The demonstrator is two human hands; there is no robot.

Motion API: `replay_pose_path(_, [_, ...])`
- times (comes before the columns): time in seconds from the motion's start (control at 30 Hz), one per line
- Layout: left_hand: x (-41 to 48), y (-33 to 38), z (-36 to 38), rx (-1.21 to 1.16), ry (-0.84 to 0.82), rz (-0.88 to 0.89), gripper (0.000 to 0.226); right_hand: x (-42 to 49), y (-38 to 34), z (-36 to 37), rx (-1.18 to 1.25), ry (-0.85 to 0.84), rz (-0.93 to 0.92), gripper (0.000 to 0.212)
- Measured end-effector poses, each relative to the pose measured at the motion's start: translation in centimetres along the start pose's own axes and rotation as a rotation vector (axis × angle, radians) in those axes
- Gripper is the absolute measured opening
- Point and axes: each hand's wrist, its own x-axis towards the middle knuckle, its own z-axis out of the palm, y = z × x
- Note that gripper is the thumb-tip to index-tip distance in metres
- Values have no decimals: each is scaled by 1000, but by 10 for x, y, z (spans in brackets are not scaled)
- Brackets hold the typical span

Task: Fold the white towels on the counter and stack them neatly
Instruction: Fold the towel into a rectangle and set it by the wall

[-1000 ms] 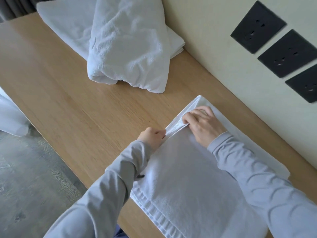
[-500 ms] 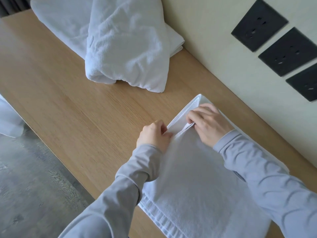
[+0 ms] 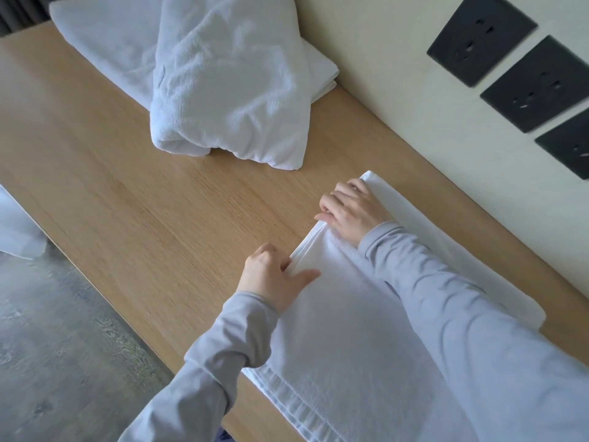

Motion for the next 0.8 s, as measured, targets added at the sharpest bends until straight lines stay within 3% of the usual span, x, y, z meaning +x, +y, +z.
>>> replay_pose_path(0.17, [-9,-11,-6,-60,17,17,54,6,24,-1,-157,175,73,41])
replay_pose_path(0.3, [-7,-7,-12,-52,-61,-45,42,5,27,5,-148,144,41,47])
replay_pose_path(0.4, [-13,-10,-16,162,-98,-96,48,7,35,7,-161,116,82,49])
replay_pose_path(0.63, [-45,-30,-26,352,14,-164,64,11,33,15,-111,12,248,49])
replay_pose_path(0.7, [-51,-30,-27,333,14,-173,69,4,33,11,29,64,338,40])
replay_pose_path(0.8, [-61,-38,-27,281,65,-146,59,-15,36,3,241,87,691,33])
